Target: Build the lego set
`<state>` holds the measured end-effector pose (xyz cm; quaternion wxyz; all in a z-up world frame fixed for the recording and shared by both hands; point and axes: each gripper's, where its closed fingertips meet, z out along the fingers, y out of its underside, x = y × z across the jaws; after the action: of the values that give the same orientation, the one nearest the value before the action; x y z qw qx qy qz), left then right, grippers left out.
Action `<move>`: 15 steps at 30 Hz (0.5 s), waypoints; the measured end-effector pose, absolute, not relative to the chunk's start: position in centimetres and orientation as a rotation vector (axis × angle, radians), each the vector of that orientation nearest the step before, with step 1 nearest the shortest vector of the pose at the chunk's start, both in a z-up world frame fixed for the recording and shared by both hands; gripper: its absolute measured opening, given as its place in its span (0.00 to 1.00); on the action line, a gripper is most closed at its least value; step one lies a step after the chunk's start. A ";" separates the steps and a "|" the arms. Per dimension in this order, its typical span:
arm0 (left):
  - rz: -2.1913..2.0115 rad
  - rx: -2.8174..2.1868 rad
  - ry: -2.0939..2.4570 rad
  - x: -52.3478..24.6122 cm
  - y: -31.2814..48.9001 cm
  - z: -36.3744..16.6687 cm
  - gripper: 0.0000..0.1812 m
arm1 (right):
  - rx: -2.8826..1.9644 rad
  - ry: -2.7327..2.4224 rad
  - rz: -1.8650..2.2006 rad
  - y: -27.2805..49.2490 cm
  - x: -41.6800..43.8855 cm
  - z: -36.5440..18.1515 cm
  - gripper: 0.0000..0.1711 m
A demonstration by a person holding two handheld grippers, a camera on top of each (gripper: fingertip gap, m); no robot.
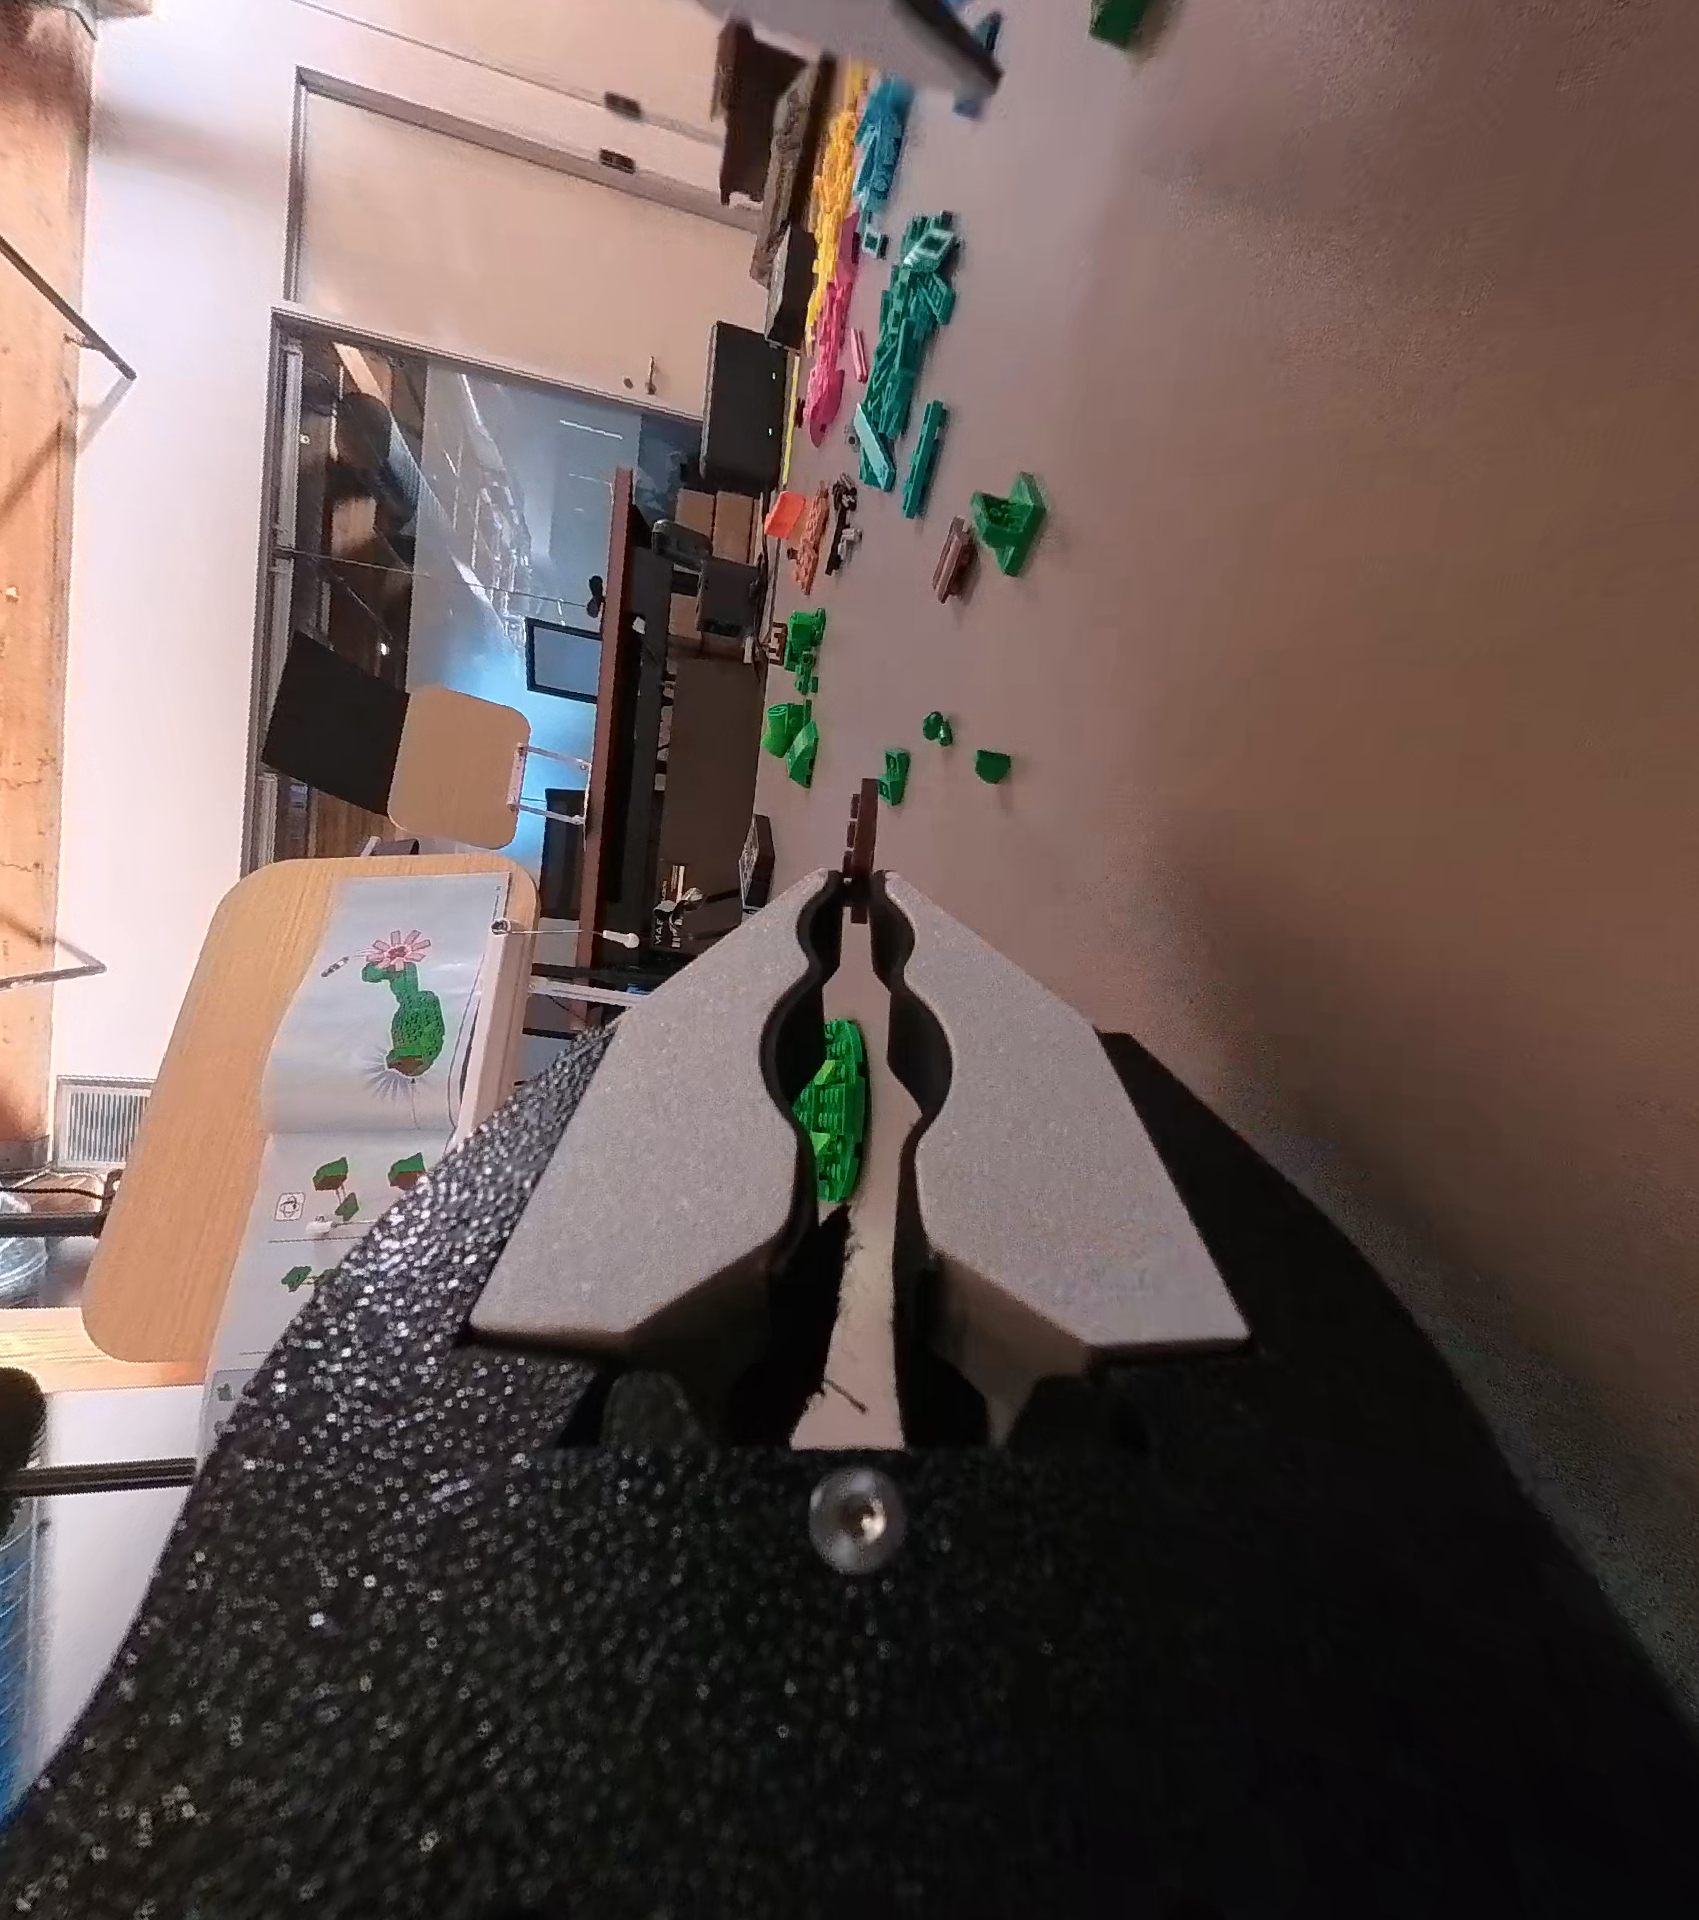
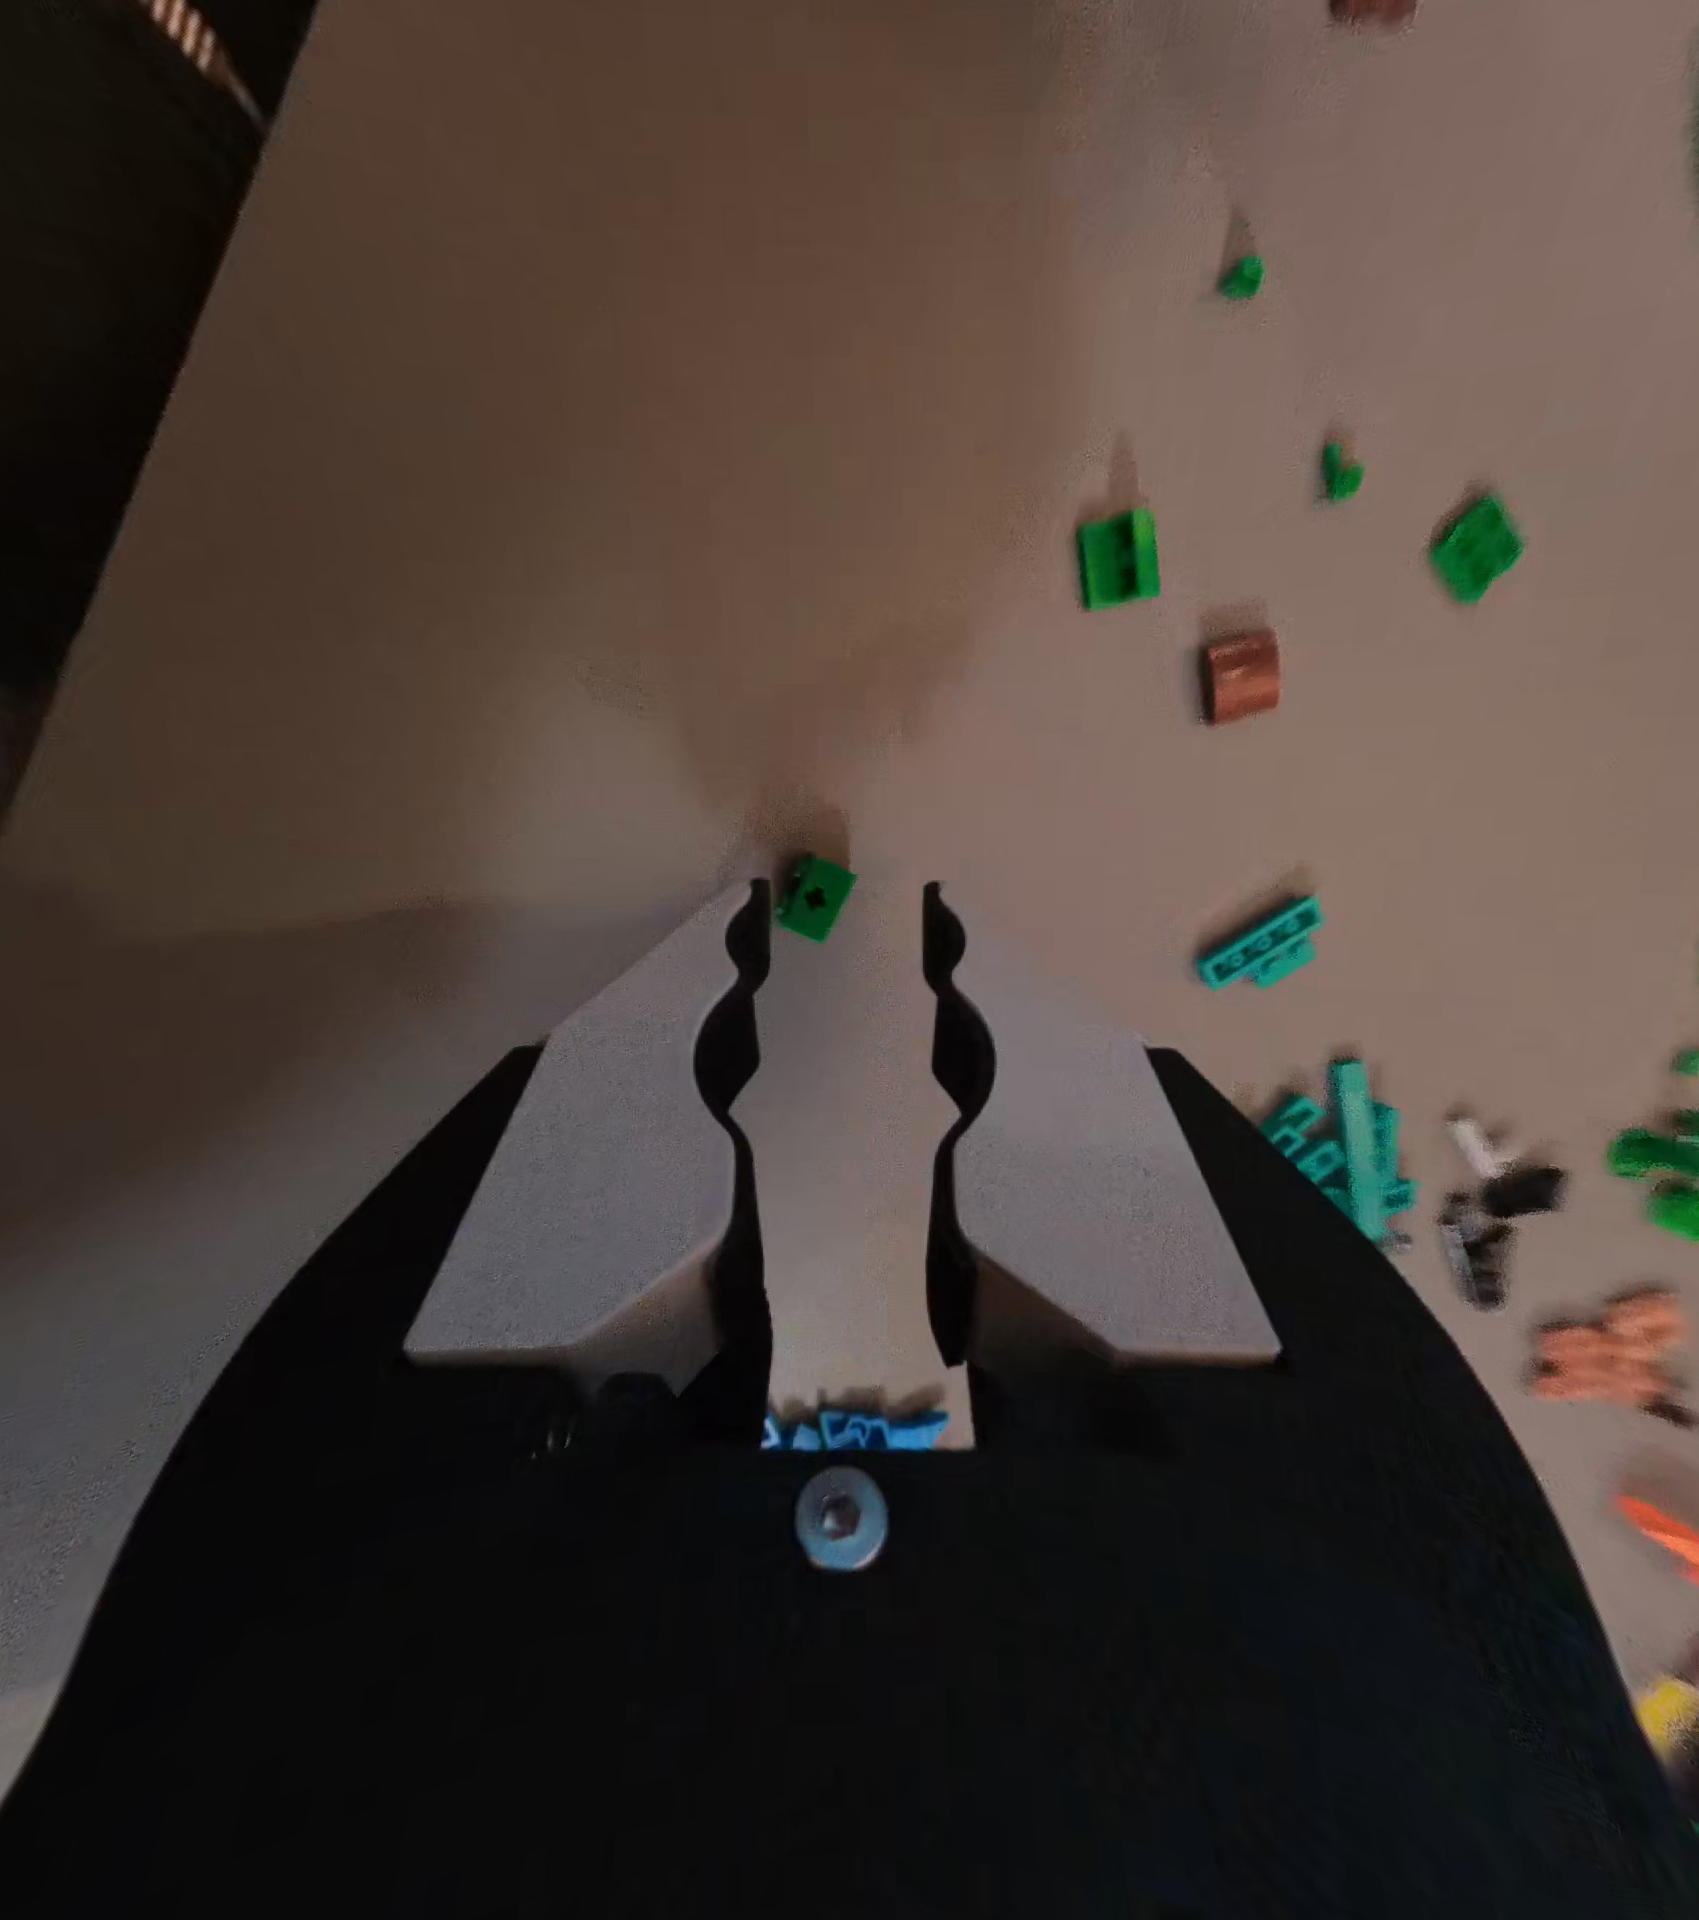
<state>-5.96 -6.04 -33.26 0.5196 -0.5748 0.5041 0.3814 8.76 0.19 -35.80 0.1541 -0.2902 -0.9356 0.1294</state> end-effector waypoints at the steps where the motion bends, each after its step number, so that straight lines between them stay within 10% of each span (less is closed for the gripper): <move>1: 0.917 -1.378 1.211 -6.0 -6.0 -33.3 0.01 | -0.741 -2.634 0.339 -0.2 9.0 -35.8 0.17; 15: 0.927 -1.373 1.230 -5.9 -6.1 -33.3 0.01 | 0.385 -2.668 -0.361 0.7 10.1 -36.9 0.20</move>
<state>-5.93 -6.06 -33.32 0.5136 -0.5709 0.5114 0.3856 10.08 0.71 -36.86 0.2094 0.1384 -0.9592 -0.1299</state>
